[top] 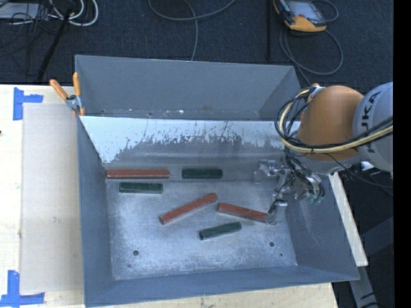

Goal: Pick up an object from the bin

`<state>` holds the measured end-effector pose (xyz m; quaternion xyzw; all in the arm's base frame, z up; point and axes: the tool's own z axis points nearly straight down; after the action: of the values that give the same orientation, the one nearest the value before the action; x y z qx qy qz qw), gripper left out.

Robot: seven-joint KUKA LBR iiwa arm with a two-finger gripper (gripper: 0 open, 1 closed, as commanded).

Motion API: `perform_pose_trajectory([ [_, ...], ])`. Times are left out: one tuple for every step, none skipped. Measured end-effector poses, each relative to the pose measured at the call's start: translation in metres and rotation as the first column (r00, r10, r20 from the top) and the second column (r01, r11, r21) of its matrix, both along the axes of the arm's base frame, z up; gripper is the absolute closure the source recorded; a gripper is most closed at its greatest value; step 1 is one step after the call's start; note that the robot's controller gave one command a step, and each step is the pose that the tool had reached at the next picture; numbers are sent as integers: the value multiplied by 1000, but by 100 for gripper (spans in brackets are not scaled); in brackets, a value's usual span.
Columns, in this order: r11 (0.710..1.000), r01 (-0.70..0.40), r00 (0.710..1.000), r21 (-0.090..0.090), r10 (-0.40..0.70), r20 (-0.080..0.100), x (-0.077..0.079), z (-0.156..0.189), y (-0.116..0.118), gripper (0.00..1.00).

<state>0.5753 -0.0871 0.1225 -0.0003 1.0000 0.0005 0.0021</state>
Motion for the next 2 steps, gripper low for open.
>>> perform_pose_trajectory([
  [996,87,996,0,-87,-5,-8,-36,4,0],
  [997,79,997,-1,-79,-3,9,-53,-7,100],
])
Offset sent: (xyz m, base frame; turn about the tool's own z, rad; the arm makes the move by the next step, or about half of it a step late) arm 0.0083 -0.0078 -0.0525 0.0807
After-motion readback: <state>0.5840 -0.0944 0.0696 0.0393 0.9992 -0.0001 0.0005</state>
